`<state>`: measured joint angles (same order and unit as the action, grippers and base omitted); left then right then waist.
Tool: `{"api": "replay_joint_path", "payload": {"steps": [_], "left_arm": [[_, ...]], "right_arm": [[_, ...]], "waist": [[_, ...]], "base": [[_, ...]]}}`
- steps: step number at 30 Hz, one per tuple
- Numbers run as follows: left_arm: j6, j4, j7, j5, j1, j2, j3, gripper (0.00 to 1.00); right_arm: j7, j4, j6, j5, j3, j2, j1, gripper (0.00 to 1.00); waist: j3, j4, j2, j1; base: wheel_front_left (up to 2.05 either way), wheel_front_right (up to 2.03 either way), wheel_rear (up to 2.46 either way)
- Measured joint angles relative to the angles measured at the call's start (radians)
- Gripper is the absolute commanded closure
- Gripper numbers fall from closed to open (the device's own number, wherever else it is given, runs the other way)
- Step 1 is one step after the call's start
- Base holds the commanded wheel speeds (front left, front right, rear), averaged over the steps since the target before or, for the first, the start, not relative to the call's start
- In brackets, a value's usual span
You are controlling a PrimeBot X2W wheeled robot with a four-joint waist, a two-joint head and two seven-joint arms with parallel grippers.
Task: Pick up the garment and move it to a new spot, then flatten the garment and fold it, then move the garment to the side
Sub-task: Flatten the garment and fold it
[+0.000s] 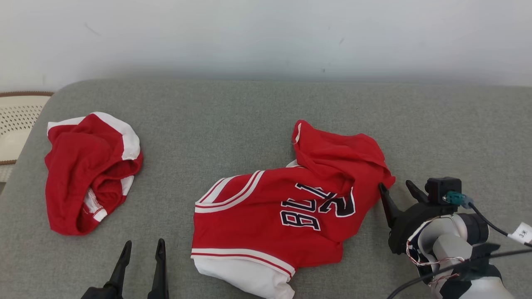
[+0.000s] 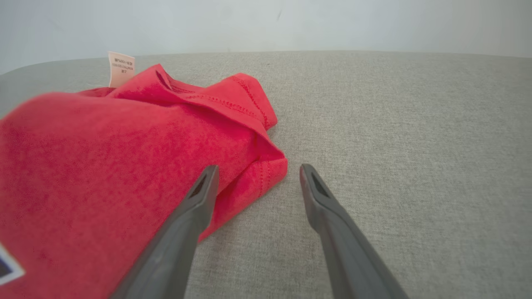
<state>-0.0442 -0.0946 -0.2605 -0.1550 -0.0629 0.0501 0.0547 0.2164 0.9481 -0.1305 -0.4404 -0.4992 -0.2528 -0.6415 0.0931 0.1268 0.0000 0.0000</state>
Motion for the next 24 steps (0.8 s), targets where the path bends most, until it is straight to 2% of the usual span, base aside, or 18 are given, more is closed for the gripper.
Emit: {"api": "replay_joint_path", "payload": {"steps": [15, 16, 17, 19, 20, 24], "left_arm": [[0.006, -0.001, 0.0, -0.002, -0.03, 0.0, 0.003, 0.0], [0.006, -0.001, 0.0, -0.003, -0.032, 0.0, 0.003, 0.0], [0.006, -0.001, 0.0, -0.003, -0.034, 0.0, 0.003, 0.0], [0.006, -0.001, 0.0, -0.003, -0.04, 0.0, 0.003, 0.0], [0.006, -0.001, 0.0, -0.003, -0.041, 0.0, 0.003, 0.0], [0.006, -0.002, 0.0, -0.003, -0.041, 0.0, 0.002, 0.0]], "right_arm": [[-0.044, 0.161, 0.0, -0.04, -0.026, 0.021, -0.107, 0.0], [-0.044, 0.167, 0.0, -0.045, -0.029, 0.023, -0.113, 0.11], [-0.044, 0.172, 0.0, -0.049, -0.032, 0.024, -0.118, 0.31], [-0.039, 0.178, 0.0, -0.054, -0.04, 0.025, -0.128, 0.87], [-0.031, 0.179, 0.0, -0.054, -0.044, 0.025, -0.131, 1.0], [-0.011, 0.181, 0.0, -0.056, -0.058, 0.025, -0.138, 1.0]], "waist": [[0.062, 0.032, 0.0001, 0.0001], [0.065, 0.033, 0.0001, 0.0001], [0.068, 0.035, 0.0, 0.0], [0.073, 0.036, 0.0, 0.0], [0.076, 0.037, 0.0001, 0.0001], [0.078, 0.035, 0.0001, 0.0001]], "base": [[0.0, 0.0, 0.0], [0.0, 0.0, 0.0], [0.0, 0.0, 0.0], [0.0, 0.0, 0.0], [0.0, 0.0, 0.0], [0.0, 0.0, 0.0]]}}
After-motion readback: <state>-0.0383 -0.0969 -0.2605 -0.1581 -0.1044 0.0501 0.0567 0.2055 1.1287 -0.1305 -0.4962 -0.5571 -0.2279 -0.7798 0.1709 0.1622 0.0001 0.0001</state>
